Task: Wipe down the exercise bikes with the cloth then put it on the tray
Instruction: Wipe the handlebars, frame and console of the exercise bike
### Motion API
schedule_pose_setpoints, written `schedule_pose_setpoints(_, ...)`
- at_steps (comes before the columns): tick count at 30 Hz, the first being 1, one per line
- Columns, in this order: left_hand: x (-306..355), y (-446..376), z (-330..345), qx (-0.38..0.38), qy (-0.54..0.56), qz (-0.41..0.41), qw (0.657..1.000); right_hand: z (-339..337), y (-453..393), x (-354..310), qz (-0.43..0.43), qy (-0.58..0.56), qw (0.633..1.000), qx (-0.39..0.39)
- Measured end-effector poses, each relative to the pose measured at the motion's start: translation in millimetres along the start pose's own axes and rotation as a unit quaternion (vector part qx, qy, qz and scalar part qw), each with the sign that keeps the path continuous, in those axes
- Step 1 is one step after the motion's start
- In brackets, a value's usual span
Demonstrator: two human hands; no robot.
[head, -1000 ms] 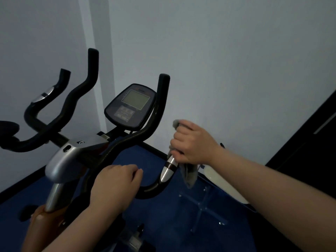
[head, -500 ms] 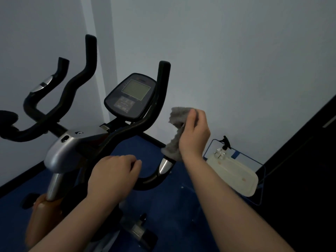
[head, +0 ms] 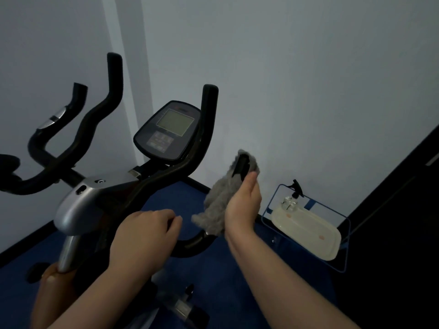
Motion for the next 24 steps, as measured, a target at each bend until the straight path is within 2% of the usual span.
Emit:
schedule_pose_setpoints(2,0,-1,-1,0.002,-0.002,0.000,1.000,1,-17,-10,0.101,-0.035,0.994,-0.013)
schedule_pose_setpoints(3,-1,-2,0,0.000,-0.007,0.000,1.000,1,-27,-20,0.126,-0.051,0.991,-0.018)
schedule_pose_setpoints(5,-1,-3,-1,-0.006,-0.007,-0.004,1.000,2,-29,-28,0.125,-0.065,0.990,-0.022)
schedule_pose_setpoints(7,0,-2,-1,-0.010,-0.005,-0.007,1.000,0,-14,-4,0.109,-0.069,0.991,-0.024)
schedule_pose_setpoints(9,1,-1,-1,-0.011,-0.007,-0.005,1.000,-4,6,5,0.141,-0.084,0.986,-0.017)
schedule_pose_setpoints(11,0,-2,0,-0.005,-0.014,0.001,1.000,-1,-11,-3,0.197,-0.088,0.976,-0.015)
schedule_pose_setpoints(13,-1,-3,-1,-0.004,-0.021,0.000,1.000,2,-30,-27,0.192,-0.104,0.976,-0.001)
schedule_pose_setpoints(16,1,-2,0,0.000,-0.017,-0.006,1.000,4,-16,-22,0.089,-0.070,0.993,0.036)
schedule_pose_setpoints(20,1,-1,0,0.004,-0.002,-0.003,1.000,5,52,20,-0.090,0.002,0.996,0.027)
schedule_pose_setpoints(22,0,1,-3,0.009,0.014,-0.006,1.000,3,56,22,-0.233,0.156,0.960,0.013)
schedule_pose_setpoints(24,0,6,-8,0.037,0.049,-0.012,0.998,1,51,14,-0.363,0.334,0.869,-0.037)
Point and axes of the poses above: each hand's wrist, its own y-axis away from the middle knuckle, its own z-axis out of the palm, x = y × z, the point moved 2 cm from there along -y, towards the middle knuckle
